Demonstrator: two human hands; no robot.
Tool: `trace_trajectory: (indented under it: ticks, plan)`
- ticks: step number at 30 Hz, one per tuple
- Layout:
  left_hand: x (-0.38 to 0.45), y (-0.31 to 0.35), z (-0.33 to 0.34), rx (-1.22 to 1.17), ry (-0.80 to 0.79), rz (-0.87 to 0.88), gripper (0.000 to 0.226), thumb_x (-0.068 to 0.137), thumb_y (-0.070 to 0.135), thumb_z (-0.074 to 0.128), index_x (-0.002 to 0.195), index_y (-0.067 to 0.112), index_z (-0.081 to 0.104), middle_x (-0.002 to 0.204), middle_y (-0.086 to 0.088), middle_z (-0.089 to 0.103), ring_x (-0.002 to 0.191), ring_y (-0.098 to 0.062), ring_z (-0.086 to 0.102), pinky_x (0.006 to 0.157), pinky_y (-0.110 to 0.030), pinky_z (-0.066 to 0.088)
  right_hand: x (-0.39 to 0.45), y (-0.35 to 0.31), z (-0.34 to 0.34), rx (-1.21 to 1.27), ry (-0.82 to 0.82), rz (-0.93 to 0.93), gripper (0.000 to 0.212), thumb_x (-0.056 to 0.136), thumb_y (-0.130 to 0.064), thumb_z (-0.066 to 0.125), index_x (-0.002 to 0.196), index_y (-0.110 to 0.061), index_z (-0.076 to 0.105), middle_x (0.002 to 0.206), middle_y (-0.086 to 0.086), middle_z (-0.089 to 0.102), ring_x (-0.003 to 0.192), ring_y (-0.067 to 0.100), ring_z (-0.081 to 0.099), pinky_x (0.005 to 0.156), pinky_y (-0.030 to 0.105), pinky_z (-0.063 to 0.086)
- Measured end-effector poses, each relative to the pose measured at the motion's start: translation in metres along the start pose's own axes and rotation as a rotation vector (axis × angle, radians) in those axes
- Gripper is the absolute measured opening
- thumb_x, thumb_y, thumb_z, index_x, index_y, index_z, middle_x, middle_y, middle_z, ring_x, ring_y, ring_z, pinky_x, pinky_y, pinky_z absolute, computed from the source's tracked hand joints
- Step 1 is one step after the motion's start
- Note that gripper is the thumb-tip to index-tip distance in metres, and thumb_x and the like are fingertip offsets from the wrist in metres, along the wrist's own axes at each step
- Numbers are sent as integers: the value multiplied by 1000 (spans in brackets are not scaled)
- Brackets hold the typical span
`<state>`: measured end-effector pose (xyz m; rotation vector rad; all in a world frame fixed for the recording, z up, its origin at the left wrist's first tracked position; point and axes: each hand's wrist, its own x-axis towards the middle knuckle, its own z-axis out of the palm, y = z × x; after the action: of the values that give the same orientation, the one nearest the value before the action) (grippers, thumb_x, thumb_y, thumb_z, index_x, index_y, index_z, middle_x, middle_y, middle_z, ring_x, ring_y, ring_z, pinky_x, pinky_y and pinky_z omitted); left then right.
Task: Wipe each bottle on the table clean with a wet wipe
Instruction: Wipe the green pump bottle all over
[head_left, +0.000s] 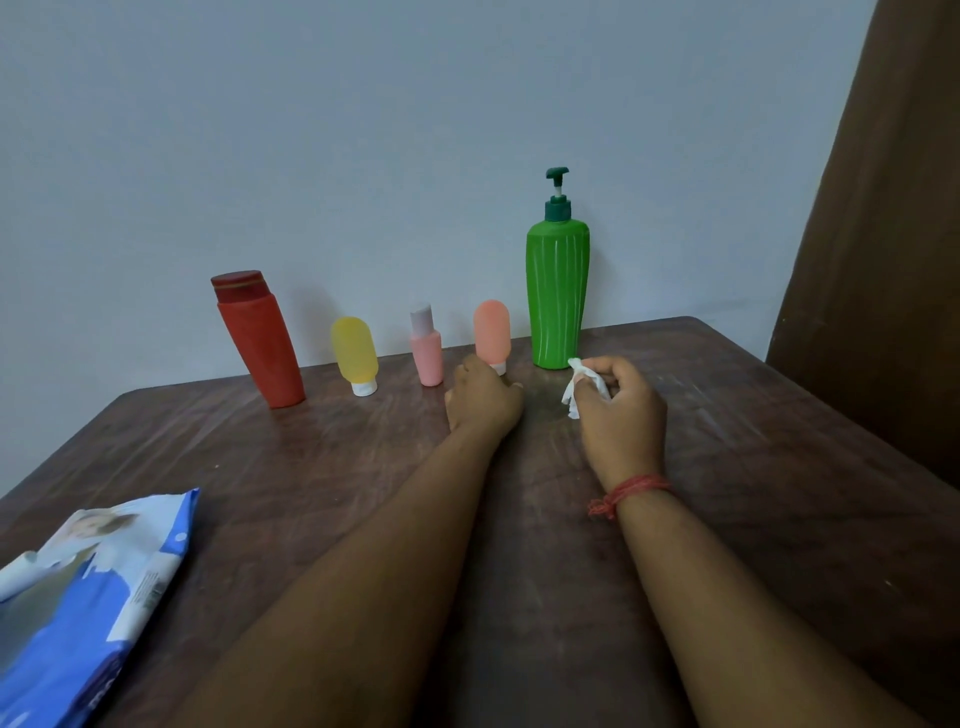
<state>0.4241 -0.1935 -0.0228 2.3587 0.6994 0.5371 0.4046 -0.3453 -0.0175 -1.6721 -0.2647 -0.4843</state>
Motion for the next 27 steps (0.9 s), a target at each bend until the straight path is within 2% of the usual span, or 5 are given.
trace_trajectory:
  ticks: [4,14,21,24,27]
  plan:
    - [-11,4,-1,-61,6,77,27,90,30,66,105,12,53,114,-7,55,103,-26,57,92,-43,49,9,2,-12,-16,188,25,12,89,-14,61,94,-22,70,93,0,73,87,20,69,77,38,59]
    - [14,59,-39,-205,262,485,48,91,23,69,129,3,46,129,-12,45,120,-24,44,100,-31,40,31,16,-40,-28,342,149,13,92,-18,58,97,-25,67,103,-3,70,95,18,67,81,44,60]
    - [52,100,-41,-274,65,432,86,85,27,78,149,6,26,151,-12,33,138,-28,37,113,-40,36,31,17,-37,-65,284,74,14,95,-11,59,105,-15,68,112,1,68,102,17,64,86,37,58]
    - [63,107,-35,-313,-43,375,86,84,22,78,148,9,23,142,-14,41,126,-30,50,101,-46,49,31,20,-35,-76,269,61,14,94,-11,59,104,-16,68,111,0,68,101,16,63,86,38,58]
    - [68,106,-30,-337,-80,369,70,89,14,72,141,8,24,127,-13,50,107,-26,58,81,-38,52,29,20,-32,-108,264,1,13,91,-9,61,100,-15,69,108,0,69,98,16,63,84,38,57]
